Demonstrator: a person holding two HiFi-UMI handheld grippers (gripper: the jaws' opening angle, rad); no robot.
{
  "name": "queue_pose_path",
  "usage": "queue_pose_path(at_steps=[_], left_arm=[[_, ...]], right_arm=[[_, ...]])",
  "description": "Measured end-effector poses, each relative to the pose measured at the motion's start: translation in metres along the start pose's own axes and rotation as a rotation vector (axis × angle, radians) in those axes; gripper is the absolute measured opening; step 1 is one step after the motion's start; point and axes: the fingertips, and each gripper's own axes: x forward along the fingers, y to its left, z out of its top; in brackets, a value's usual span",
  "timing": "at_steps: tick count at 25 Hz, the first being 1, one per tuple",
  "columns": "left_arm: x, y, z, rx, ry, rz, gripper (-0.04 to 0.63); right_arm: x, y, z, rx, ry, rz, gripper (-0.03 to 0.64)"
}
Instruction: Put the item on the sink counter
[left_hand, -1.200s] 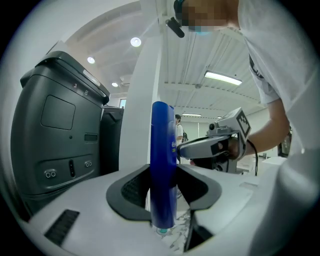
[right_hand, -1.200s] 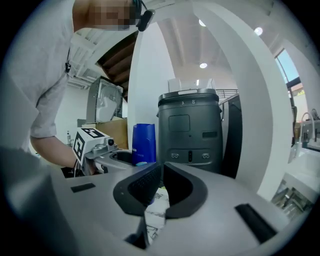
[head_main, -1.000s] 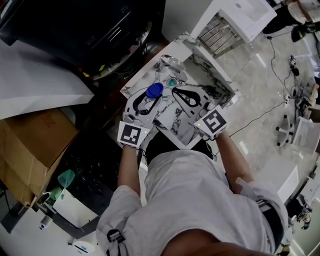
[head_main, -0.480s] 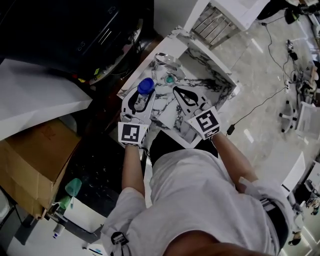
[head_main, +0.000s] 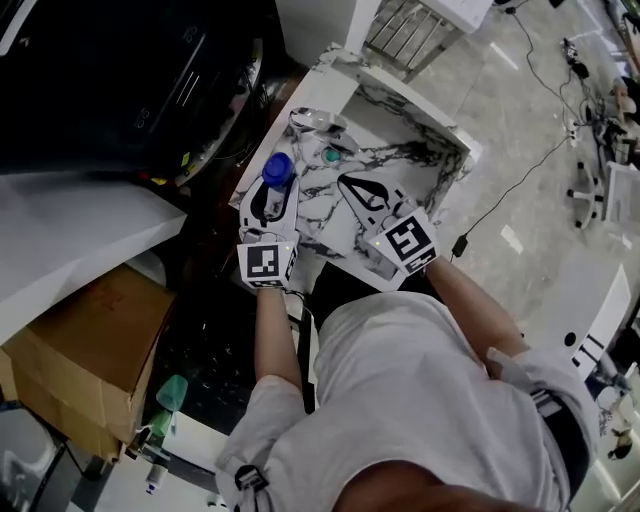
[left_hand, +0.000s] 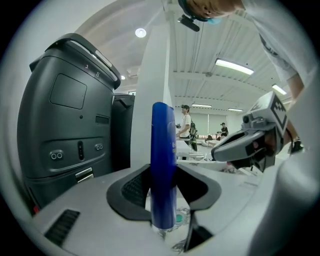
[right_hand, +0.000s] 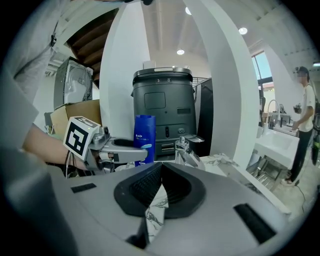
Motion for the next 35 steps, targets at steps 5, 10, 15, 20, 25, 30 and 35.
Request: queue_pose_path(at_steps=[5, 10, 15, 20, 25, 30, 35], left_arm=[[0.01, 0.009, -0.008, -0.003, 0.025, 0.021, 0.167], [0.017, 0.013, -0.014, 0.005, 0.043, 0.024, 0.166], [0.024, 0.014, -0.017, 0.015, 0.054, 0.022, 0.166], [0.032, 0.015, -0.023, 0.016, 0.069, 0.02, 0.166], [0.038, 0.014, -0.027, 0.019, 0.076, 0.014, 0.164], [0.041, 0.014, -0.03, 0.022, 0.085, 0.012, 0.164], [0.042, 0.014, -0.033, 0.012, 0.09, 0.02, 0.163]], right_arm=[[0.001, -0.004, -0.006, 0.027, 0.013, -0.017, 0.005], [0.002, -0.007, -0.007, 0.035, 0.009, -0.028, 0.005], [0.002, -0.011, -0.007, 0.036, 0.015, -0.031, 0.005], [0.002, -0.014, -0.008, 0.038, 0.014, -0.037, 0.005], [0.0, -0.017, -0.009, 0.039, 0.011, -0.043, 0.005], [0.001, -0.018, -0.007, 0.044, 0.011, -0.044, 0.005], [0.003, -0.017, -0.008, 0.048, 0.009, -0.041, 0.005]])
